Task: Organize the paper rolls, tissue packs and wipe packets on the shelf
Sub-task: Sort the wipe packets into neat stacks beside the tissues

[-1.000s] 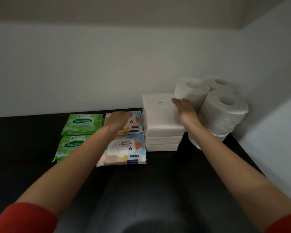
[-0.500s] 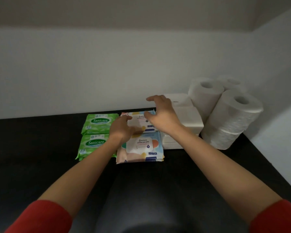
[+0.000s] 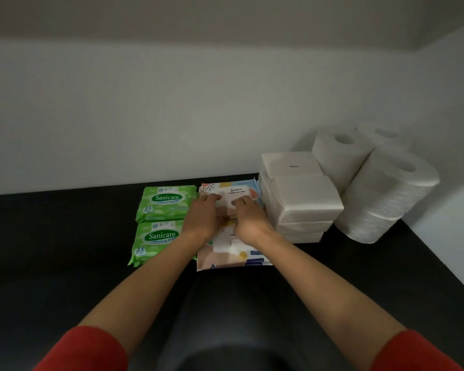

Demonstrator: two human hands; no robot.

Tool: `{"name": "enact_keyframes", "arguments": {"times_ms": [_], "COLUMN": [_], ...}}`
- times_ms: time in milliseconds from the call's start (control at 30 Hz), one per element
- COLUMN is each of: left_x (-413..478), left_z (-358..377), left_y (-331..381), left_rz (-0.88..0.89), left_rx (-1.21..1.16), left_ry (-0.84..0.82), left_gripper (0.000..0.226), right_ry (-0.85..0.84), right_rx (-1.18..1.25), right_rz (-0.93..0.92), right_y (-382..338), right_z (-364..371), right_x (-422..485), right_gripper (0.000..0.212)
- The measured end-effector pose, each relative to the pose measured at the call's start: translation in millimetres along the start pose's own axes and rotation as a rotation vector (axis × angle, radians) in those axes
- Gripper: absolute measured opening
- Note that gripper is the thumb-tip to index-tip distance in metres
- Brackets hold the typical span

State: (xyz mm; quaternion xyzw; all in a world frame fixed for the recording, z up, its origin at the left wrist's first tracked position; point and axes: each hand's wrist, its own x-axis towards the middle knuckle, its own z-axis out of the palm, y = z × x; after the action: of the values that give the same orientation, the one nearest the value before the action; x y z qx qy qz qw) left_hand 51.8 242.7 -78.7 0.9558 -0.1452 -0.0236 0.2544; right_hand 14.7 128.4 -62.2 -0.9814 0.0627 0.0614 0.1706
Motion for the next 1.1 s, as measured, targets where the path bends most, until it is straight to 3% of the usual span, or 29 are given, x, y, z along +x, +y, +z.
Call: {"name": "enact_keyframes", "arguments": {"times_ms": [1100], "left_x": [10.7], "left_z": [2.7], "left_y": [-21.3], "left_rz": [0.049], "left_rx": [-0.019], "left_ry": [0.016], "left_gripper": [0.046], "right_ry": [0.118], "right_rx": [0.069], "right_rz": [-0.069], "right_y": [15.7], "right_z": [16.3], "right_x": [23.4], "right_gripper": [0.067]}}
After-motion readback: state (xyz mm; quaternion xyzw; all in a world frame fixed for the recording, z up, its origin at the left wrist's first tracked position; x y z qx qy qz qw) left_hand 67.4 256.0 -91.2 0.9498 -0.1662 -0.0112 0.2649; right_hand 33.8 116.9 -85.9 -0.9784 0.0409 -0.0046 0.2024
